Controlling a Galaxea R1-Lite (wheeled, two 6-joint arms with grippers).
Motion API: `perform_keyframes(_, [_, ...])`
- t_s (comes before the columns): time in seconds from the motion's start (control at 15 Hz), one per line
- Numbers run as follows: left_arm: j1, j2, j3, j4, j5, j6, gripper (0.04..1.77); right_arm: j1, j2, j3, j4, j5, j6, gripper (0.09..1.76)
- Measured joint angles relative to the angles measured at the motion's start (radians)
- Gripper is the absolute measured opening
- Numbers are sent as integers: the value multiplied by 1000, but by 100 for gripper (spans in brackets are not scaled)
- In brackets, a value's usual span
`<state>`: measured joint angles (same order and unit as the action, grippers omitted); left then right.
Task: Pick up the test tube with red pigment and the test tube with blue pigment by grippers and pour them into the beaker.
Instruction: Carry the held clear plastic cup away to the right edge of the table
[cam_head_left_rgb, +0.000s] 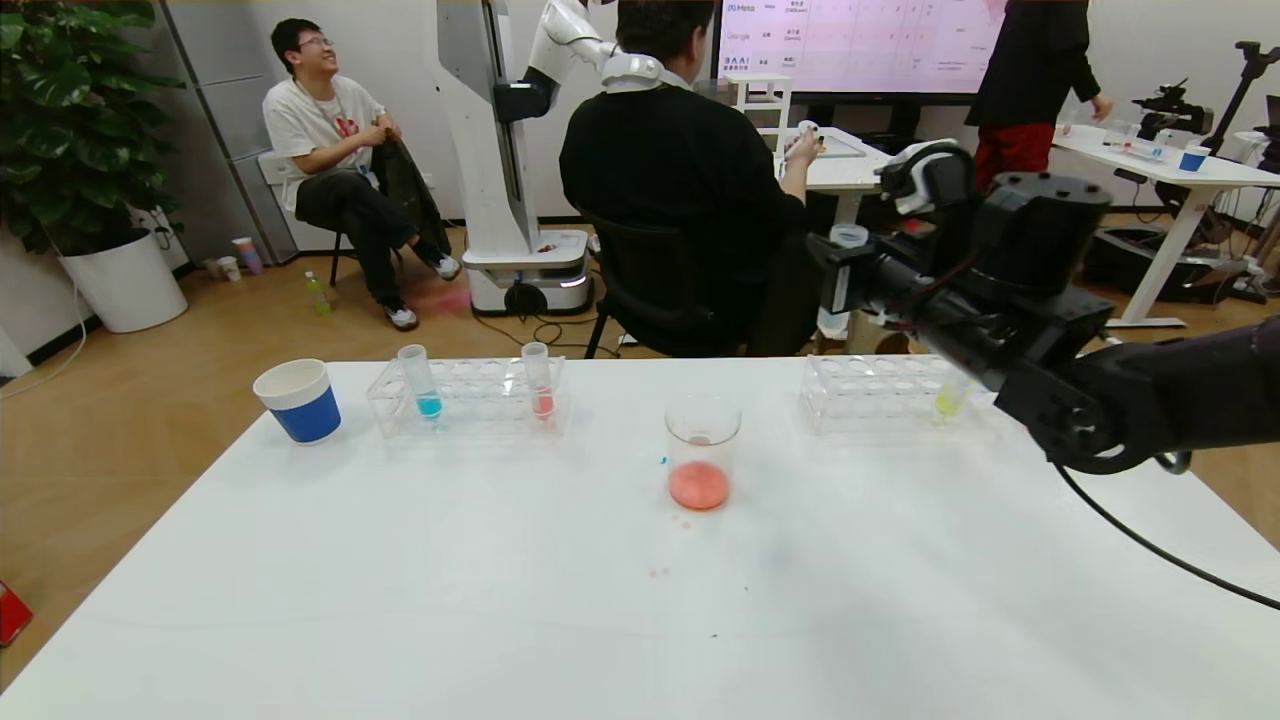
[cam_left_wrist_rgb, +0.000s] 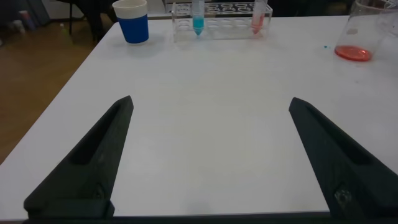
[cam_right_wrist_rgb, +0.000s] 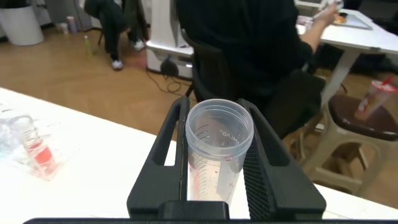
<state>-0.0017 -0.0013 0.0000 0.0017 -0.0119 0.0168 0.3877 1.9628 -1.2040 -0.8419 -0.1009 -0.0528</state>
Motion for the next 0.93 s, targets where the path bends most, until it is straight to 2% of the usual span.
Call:
perform_keyframes(0.2, [0,0,0,0,0,0,175,-105,-47,24,3,40,9,51])
perform_keyframes(0.67, [0,0,0,0,0,0,175,-474,-16,-40,79,83,9,51])
perform_keyframes(0.93, [0,0,0,0,0,0,175,-604,56,-91,70,85,2,51])
